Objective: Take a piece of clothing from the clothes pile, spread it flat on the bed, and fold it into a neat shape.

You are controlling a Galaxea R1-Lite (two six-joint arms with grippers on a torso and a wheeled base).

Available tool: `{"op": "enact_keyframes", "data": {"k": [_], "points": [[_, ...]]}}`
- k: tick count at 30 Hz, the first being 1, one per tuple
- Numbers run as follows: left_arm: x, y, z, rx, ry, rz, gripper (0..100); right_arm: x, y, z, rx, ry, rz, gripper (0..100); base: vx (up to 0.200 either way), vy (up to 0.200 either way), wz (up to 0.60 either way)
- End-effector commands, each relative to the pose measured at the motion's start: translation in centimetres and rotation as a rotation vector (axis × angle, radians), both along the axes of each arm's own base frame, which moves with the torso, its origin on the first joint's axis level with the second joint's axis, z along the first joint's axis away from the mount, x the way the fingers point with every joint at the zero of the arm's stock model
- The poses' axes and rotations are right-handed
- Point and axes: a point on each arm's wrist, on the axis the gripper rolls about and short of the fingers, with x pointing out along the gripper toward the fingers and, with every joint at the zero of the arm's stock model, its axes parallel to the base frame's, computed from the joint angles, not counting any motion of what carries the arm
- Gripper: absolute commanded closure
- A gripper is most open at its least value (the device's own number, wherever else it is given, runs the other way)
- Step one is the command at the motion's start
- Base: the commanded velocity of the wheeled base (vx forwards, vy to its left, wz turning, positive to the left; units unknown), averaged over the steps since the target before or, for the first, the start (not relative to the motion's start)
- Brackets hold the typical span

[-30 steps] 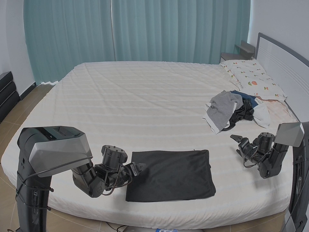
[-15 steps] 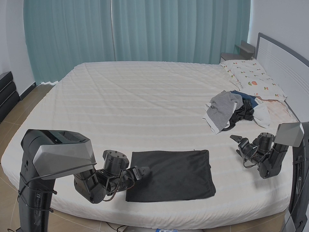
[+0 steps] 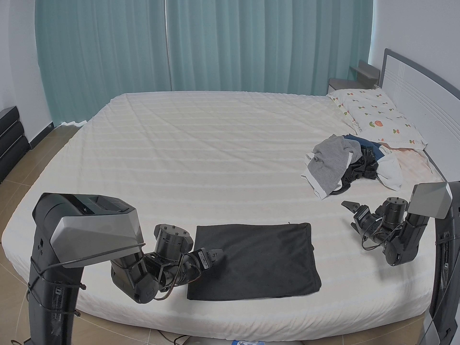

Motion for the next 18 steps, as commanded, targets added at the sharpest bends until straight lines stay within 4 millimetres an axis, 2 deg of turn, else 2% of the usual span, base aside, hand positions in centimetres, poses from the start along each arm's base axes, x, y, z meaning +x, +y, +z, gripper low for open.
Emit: {"op": "enact_keyframes", "data": {"k": [1,2,18], "points": [[0.0,-0.04,-0.33,0.006,0.005,-0.002,0,-0.03,0.01,-0.06,-0.001,0.002,0.001,0,0.0,0.0,0.0],[-0.04,-0.02,-0.35,0.006,0.007,-0.002,100,-0.04,0.01,-0.12,-0.001,0.004,0.001,0,0.0,0.0,0.0],[-0.21,0.15,-0.11,0.002,0.007,0.004,100,-0.05,0.02,-0.11,-0.007,0.005,0.005,0,0.0,0.0,0.0]]}}
